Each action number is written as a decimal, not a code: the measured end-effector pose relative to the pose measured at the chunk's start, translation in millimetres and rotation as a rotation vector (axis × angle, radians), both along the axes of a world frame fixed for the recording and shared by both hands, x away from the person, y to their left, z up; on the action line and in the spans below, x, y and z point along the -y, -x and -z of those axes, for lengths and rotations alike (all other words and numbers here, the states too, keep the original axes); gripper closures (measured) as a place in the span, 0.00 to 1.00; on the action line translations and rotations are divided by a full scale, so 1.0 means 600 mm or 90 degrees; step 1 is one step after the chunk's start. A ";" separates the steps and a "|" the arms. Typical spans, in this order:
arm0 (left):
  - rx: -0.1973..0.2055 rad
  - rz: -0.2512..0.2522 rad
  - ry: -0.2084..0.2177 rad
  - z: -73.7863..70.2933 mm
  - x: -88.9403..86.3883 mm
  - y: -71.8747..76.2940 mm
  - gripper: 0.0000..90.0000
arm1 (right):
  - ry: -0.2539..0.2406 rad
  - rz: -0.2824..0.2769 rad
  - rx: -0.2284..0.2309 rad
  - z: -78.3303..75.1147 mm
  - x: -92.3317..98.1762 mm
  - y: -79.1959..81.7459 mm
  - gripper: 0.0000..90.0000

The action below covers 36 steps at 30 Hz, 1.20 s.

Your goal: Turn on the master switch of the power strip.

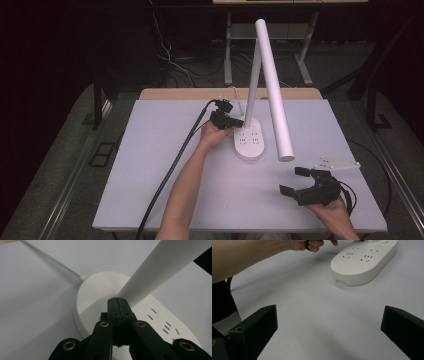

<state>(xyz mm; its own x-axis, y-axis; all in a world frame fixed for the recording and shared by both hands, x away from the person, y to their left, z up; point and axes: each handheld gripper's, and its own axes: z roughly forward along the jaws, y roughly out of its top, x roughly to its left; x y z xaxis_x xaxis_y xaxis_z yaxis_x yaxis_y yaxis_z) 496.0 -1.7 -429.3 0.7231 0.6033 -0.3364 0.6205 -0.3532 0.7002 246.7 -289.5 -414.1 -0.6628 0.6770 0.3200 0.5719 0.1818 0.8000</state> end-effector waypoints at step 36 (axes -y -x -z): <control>-0.023 -0.040 0.051 0.011 -0.007 0.002 1.00 | 0.000 0.000 0.003 0.000 0.002 0.001 0.00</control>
<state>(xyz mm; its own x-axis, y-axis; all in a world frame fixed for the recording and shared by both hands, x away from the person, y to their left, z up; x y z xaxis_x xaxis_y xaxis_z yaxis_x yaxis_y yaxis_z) 494.6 2.6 -435.7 0.6712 0.6176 -0.4099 0.6646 -0.2565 0.7018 246.3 -290.7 -414.3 -0.6643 0.6767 0.3176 0.5686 0.1816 0.8024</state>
